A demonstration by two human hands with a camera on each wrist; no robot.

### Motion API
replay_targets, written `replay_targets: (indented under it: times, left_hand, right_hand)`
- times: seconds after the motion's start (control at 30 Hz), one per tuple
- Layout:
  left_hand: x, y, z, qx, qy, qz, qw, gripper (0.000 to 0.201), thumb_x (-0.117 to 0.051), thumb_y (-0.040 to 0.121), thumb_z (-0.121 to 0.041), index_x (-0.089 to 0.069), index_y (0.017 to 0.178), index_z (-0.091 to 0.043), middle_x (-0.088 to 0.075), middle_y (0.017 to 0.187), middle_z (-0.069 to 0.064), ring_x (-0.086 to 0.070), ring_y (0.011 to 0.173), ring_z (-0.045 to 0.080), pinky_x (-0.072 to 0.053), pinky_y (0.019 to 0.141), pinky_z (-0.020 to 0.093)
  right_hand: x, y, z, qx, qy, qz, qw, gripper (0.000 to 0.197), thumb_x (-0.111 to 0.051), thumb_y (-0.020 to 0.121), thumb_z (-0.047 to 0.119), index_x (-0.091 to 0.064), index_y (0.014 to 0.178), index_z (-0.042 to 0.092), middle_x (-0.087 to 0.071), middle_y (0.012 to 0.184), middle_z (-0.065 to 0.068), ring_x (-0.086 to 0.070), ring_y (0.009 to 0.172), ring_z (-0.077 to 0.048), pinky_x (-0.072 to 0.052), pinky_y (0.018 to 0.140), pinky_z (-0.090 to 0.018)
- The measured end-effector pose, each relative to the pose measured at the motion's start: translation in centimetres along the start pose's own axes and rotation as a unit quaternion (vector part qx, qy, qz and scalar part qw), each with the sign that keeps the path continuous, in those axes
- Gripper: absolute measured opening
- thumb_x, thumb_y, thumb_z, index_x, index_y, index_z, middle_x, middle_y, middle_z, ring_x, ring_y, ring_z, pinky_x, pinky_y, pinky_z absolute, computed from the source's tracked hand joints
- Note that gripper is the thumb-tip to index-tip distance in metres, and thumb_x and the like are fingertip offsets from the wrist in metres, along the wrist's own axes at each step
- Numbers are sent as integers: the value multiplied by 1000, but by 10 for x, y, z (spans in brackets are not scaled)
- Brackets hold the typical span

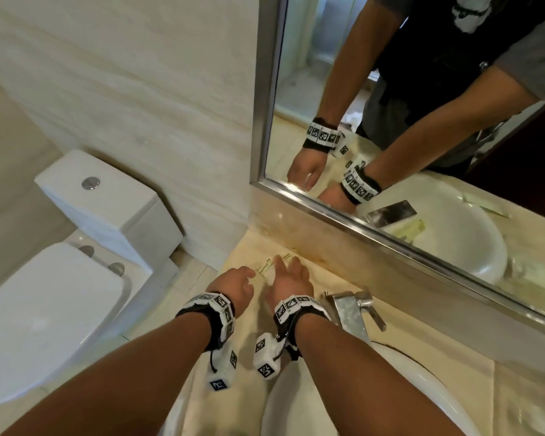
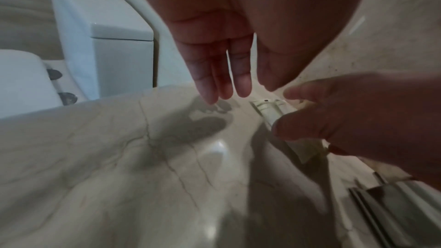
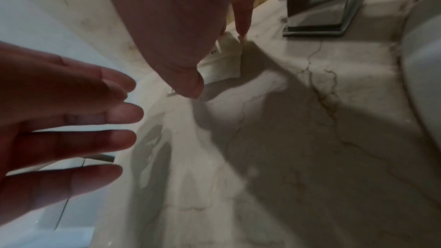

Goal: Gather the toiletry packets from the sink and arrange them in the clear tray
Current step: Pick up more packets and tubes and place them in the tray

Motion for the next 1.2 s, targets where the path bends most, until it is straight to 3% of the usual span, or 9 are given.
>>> replay_targets:
  times: [0.13,0.23,0.33,0.5,0.7,0.87,0.97,1.07,1.2]
  left_hand:
    - [0,10,9,6,0,4,1000,39,-48,95,-26,-51,133,-26,-58,131,3,-56,118,22,-43,103,34]
    - [-1,13,16,12,12,9,1000,40,-50,95,-27,-50,135,-25,-58,132,3,-56,119,21,-43,103,34]
    - [-3,10,15,11,9,18,1000,44,-54,93,-28,-47,137,-26,-58,132,2,-57,119,19,-44,102,33]
    - [1,-4,5,-32,41,38,998,70,-63,87,-28,-30,149,-32,-39,145,5,-49,128,23,-42,106,35]
    - [9,-40,-8,-101,77,72,989,74,-55,88,-10,-26,149,-39,-29,151,0,-46,131,21,-37,110,30]
    - [29,-83,-35,-173,74,63,980,55,-66,83,-26,-48,135,-30,-49,131,4,-55,117,22,-46,101,40]
    - [31,-114,-49,-201,74,56,975,39,-66,85,-33,-58,122,-26,-57,116,0,-58,105,19,-48,92,34]
    - [25,-141,-48,-173,71,32,982,24,-64,87,-37,-63,109,-30,-66,102,-7,-62,92,16,-49,82,29]
    - [23,-174,-53,-131,17,-33,991,18,-61,90,-37,-62,88,-19,-68,82,-1,-64,79,23,-52,73,36]
  right_hand:
    - [-4,16,1,-29,-18,-6,999,73,-53,89,25,-19,154,33,-20,158,-12,-23,140,-35,-38,105,-45]
    - [-6,11,10,33,-50,-28,998,62,-51,89,14,-35,147,27,-38,141,-12,-40,125,-34,-47,92,-42]
    - [-10,2,10,65,-60,-18,996,53,-50,89,8,-42,141,21,-42,134,-13,-48,115,-34,-51,84,-42]
    - [-7,-16,3,61,66,68,994,64,-60,84,15,-42,144,29,-48,135,-6,-58,117,-29,-49,94,-36]
    - [13,-67,4,91,170,73,979,45,-61,84,19,-61,130,24,-66,120,0,-62,106,-20,-48,87,-27]
    - [27,-103,-6,52,247,61,966,26,-69,81,21,-72,106,25,-69,88,4,-66,81,-18,-50,68,-25]
    - [33,-131,-16,50,270,71,959,15,-70,78,22,-71,93,26,-69,78,2,-66,72,-18,-58,70,-34]
    - [32,-163,-28,73,308,75,946,26,-71,80,23,-71,106,27,-72,94,0,-68,81,-16,-61,76,-37]
    - [36,-202,-48,93,375,15,922,65,-76,73,56,-59,131,32,-65,116,9,-65,102,-12,-62,81,-39]
Point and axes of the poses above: each hand's wrist, its own y-axis towards the middle knuckle, its own x-axis out of the back of the hand, z = x × y, the point moved 3 cm from there along y, towards the middle knuckle
